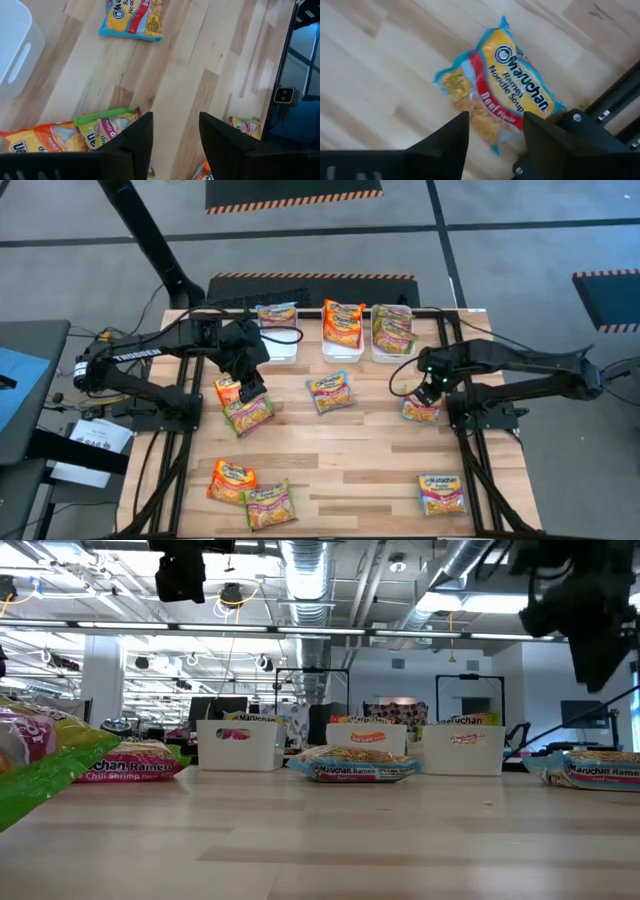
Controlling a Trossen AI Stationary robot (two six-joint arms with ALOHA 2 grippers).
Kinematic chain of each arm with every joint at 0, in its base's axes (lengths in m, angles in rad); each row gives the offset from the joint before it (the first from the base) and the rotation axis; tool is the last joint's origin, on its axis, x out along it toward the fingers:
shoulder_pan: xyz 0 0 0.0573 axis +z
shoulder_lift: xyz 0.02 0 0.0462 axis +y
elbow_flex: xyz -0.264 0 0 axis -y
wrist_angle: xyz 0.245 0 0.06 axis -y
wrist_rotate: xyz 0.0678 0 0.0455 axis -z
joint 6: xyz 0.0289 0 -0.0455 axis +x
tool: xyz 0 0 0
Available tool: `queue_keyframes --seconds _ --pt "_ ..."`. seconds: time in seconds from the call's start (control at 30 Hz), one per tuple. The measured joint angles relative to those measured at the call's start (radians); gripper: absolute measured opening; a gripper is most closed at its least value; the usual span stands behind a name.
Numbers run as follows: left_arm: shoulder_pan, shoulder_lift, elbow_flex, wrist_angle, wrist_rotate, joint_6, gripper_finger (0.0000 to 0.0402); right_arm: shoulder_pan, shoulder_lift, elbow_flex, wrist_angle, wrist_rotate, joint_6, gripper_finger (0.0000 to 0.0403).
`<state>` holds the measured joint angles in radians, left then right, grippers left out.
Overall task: Sort Maruchan noodles
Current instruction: Put the blue noodle pack into the left white bin
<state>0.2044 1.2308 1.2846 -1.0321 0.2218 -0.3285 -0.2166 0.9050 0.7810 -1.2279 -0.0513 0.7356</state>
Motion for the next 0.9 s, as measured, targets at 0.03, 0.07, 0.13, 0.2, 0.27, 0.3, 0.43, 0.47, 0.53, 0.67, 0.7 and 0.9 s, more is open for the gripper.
queue_keyframes --seconds 0.03,0.07,0.13,0.2,0.27,0.3,0.43,0.47,0.53,0.67,0.7,0.9 --pt "-0.001 0.0 0.0 0.0 0.0 -0.004 0.0144 -0.009 0.01 -0.019 0.026 0.0 -0.006 0.0222" --pt "-0.002 0.0 0.0 0.0 0.0 -0.007 0.0144 -0.02 0.022 -0.033 0.048 0.0 -0.014 0.0228" --pt "-0.002 0.0 0.0 0.0 0.0 -0.007 0.0144 -0.04 0.051 -0.048 0.084 0.01 -0.035 0.0235" --pt "-0.002 0.0 0.0 0.0 0.0 -0.008 0.0144 -0.063 0.082 -0.057 0.113 0.024 -0.054 0.0239" --pt "-0.002 0.0 0.0 0.0 -0.001 -0.008 0.0144 -0.086 0.119 -0.064 0.14 0.022 -0.075 0.024" --pt "-0.002 0.0 0.0 0.0 -0.003 -0.008 0.0144 -0.095 0.139 -0.067 0.145 0.019 -0.084 0.024" --pt "-0.002 0.0 0.0 0.0 -0.018 -0.009 0.0144 -0.119 0.233 -0.068 0.149 0.02 -0.13 0.024" --pt "-0.002 0.0 0.0 0.0 -0.02 -0.009 0.0144 -0.125 0.257 -0.068 0.157 0.02 -0.143 0.024" --pt "-0.002 0.0 0.0 0.0 -0.021 -0.009 0.0144 -0.135 0.302 -0.068 0.193 0.019 -0.169 0.024" --pt "-0.001 0.0 0.0 0.0 -0.021 -0.009 0.0144 -0.155 0.386 -0.068 0.248 0.0 -0.209 0.024" --pt "-0.001 0.0 0.0 0.0 -0.021 -0.009 0.0144 -0.161 0.405 -0.068 0.253 0.0 -0.212 0.024" --pt "-0.001 0.0 0.0 -0.001 -0.024 -0.009 0.0144 -0.19 0.533 -0.062 0.268 -0.012 -0.241 0.024"
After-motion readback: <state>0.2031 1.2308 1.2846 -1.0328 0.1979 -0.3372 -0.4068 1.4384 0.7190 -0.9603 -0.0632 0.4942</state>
